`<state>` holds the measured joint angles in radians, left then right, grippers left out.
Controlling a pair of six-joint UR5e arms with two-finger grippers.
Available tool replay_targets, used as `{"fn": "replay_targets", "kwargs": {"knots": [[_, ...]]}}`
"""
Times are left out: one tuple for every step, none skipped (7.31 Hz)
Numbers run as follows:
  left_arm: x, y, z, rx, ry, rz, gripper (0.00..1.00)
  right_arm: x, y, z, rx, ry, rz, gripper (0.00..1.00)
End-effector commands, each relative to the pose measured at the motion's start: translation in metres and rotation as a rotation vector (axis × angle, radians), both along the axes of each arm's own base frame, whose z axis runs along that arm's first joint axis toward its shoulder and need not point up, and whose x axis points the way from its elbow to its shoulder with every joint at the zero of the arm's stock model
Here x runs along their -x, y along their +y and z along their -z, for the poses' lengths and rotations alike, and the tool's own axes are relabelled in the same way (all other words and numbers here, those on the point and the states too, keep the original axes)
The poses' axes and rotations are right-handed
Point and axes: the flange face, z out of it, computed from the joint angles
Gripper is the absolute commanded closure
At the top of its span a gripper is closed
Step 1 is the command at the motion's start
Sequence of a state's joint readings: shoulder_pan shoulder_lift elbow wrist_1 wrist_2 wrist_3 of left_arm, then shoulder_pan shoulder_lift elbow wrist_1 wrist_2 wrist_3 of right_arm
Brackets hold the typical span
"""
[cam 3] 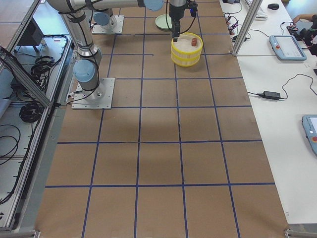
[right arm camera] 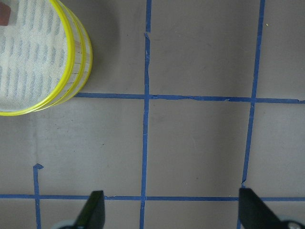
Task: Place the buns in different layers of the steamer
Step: 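Open the left gripper to release the bun and withdraw it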
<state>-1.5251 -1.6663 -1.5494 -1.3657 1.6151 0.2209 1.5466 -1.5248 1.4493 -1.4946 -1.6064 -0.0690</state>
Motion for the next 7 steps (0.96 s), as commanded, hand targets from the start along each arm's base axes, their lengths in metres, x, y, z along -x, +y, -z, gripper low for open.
{"fn": "replay_targets", "kwargs": {"knots": [[-0.010, 0.050, -0.044, -0.099, -0.004, -0.054, 0.00, -0.001, 0.000, 0.000, -0.001, 0.000, -0.001, 0.00], [-0.006, 0.047, -0.032, -0.068, 0.053, -0.049, 0.00, 0.000, 0.000, 0.000, -0.001, 0.001, -0.001, 0.00], [-0.003, 0.048, -0.037, -0.049, 0.062, -0.045, 0.00, 0.000, 0.000, 0.000, -0.002, 0.003, -0.001, 0.00], [-0.003, 0.047, -0.038, -0.047, 0.062, -0.042, 0.00, 0.000, 0.000, 0.001, -0.002, 0.003, -0.001, 0.00], [-0.004, 0.043, -0.027, -0.067, 0.059, -0.040, 0.00, 0.000, 0.000, 0.001, -0.002, 0.003, 0.000, 0.00], [-0.005, 0.042, -0.031, -0.054, 0.058, -0.044, 0.00, 0.001, 0.000, 0.001, -0.001, 0.004, 0.000, 0.00], [-0.003, 0.046, -0.020, -0.081, 0.061, -0.034, 0.00, 0.001, 0.000, 0.001, -0.001, 0.004, 0.002, 0.00]]}}
